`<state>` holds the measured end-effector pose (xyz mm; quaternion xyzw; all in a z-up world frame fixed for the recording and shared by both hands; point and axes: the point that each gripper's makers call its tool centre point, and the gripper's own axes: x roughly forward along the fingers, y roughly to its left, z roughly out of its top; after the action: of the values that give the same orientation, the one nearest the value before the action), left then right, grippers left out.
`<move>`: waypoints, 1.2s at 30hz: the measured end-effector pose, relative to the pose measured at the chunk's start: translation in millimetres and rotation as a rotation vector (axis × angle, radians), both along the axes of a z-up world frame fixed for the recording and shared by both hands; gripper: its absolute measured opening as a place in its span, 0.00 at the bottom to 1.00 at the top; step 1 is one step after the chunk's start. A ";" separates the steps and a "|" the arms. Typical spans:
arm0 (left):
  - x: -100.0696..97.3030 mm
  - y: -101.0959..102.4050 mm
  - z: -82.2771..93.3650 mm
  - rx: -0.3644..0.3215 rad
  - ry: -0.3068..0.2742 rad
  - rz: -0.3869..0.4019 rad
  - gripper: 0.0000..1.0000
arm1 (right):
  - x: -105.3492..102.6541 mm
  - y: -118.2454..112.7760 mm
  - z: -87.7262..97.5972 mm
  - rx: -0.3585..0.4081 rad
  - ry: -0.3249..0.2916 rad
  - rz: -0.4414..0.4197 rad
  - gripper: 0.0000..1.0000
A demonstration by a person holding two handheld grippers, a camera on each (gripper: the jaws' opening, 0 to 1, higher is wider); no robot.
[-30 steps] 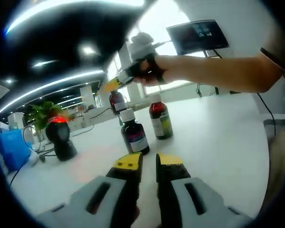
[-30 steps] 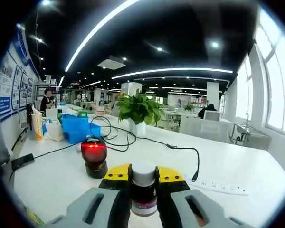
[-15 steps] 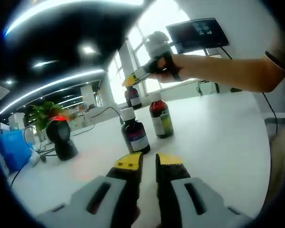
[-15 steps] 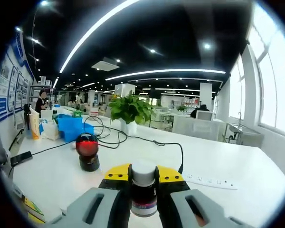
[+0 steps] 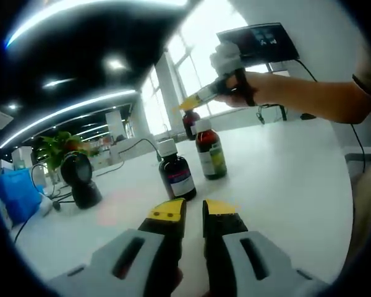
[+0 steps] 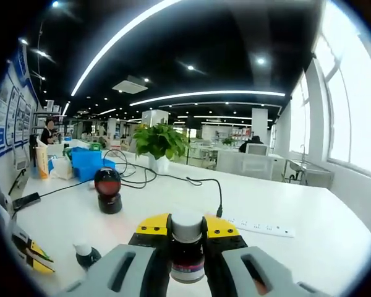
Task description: Rotate the medicine bottle to make it face forward pick up the medicine bottle inspect the drug traceability code place the medicine on the table
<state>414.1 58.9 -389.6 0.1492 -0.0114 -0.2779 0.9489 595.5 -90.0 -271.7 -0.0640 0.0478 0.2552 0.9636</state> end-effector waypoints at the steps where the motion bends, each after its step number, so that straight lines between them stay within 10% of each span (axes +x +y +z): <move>1: 0.0 0.0 0.0 0.000 0.000 0.001 0.03 | -1.7 -1.8 -0.7 -0.002 -0.001 -0.001 0.15; 36: 0.8 -1.1 -0.3 0.010 -0.005 -0.001 0.03 | -54.7 -51.0 -43.2 0.019 0.044 -0.062 0.15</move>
<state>414.9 57.8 -390.0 0.1545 -0.0127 -0.2780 0.9480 540.7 -141.1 -314.9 -0.0476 0.0684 0.2272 0.9703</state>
